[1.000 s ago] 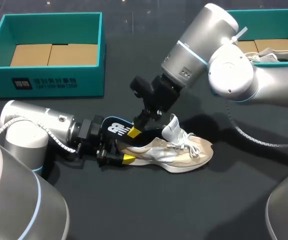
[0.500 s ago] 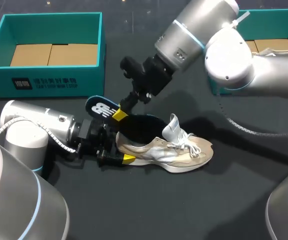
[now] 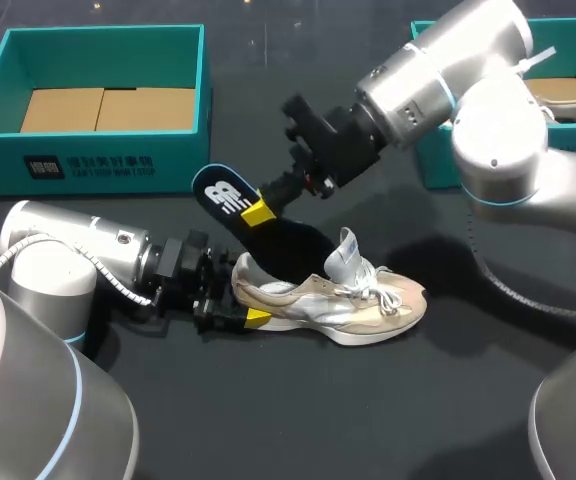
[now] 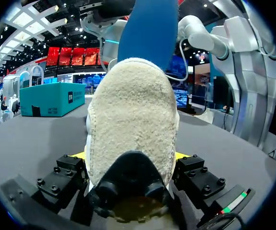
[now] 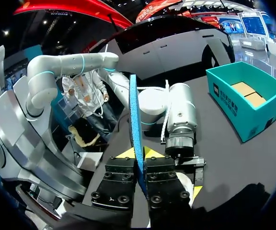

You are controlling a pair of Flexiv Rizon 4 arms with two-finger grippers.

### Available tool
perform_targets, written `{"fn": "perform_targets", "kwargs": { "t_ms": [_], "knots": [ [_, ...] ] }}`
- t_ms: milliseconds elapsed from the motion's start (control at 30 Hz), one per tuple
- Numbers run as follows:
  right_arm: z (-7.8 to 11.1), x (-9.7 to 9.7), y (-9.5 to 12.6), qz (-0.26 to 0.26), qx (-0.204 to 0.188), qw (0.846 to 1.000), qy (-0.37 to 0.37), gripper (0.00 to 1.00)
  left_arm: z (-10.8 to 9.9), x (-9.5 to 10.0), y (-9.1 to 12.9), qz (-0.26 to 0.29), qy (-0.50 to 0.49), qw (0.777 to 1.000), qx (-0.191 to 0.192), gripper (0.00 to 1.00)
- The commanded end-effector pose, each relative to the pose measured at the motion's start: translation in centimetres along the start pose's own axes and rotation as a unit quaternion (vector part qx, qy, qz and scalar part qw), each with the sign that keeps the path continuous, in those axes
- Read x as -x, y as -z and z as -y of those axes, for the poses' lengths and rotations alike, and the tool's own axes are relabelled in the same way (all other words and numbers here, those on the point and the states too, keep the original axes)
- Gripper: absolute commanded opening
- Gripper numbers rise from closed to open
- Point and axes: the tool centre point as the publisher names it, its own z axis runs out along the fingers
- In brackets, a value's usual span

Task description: Take the shoe out of the shoebox, open the shoe tongue, remove and reinsert the insole, then place the shoe into the shoebox

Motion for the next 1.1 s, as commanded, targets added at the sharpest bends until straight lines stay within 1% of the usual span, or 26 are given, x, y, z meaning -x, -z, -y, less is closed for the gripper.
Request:
{"fn": "perform_targets", "kwargs": {
  "t_ms": [33,100,133,167,233,267,300,667,733,833,867,900,933,1100],
  "knots": [
    [-1.8,-1.4,2.1,0.022,0.019,1.000,0.000,0.00,-0.2,0.1,0.0,0.000,0.000,1.000,0.000,0.00],
    [-2.8,-2.3,3.7,0.028,0.025,0.999,-0.001,0.00,-0.2,0.1,0.0,0.000,0.000,1.000,0.000,0.00],
    [-3.2,-2.9,4.5,0.038,0.045,0.998,0.009,0.00,-0.2,0.1,0.0,0.000,0.000,1.000,0.000,0.00],
    [-3.4,-3.3,5.4,0.035,0.065,0.997,0.015,0.00,-0.2,0.1,0.0,0.000,0.000,1.000,0.000,0.00],
    [-3.4,-4.4,7.4,0.039,0.112,0.993,0.029,0.00,-0.2,0.1,0.0,0.000,0.000,1.000,0.000,0.00],
    [-3.4,-5.1,8.3,0.050,0.119,0.991,0.026,0.00,-0.2,0.1,0.0,0.000,0.000,1.000,0.000,0.00],
    [-3.7,-5.9,8.8,0.080,0.110,0.991,0.018,0.00,-0.2,0.1,0.0,0.000,0.000,1.000,0.000,0.00],
    [-3.7,-5.9,8.8,0.080,0.110,0.991,0.018,0.00,-0.2,0.1,0.0,0.000,0.000,1.000,0.000,0.00],
    [-3.8,-7.2,9.7,0.102,0.132,0.986,0.005,0.00,-0.2,0.1,0.0,0.000,0.000,1.000,0.000,0.00],
    [-4.2,-9.5,10.6,0.116,0.156,0.981,-0.003,0.00,-0.2,0.1,0.0,0.000,0.000,1.000,0.000,0.00],
    [-4.5,-10.3,10.8,0.115,0.173,0.978,-0.003,0.00,-0.2,0.1,0.0,0.000,0.000,1.000,0.000,0.00],
    [-4.9,-11.3,11.0,0.118,0.179,0.977,-0.005,0.00,-0.2,0.1,0.0,0.000,0.000,1.000,0.000,0.00],
    [-5.1,-12.1,11.1,0.125,0.178,0.976,-0.011,0.00,-0.2,0.1,0.0,0.000,0.000,1.000,0.000,0.00],
    [-5.1,-12.1,11.1,0.125,0.178,0.976,-0.011,0.00,-0.2,0.1,0.0,0.000,0.000,1.000,0.000,0.00]
  ]
}}
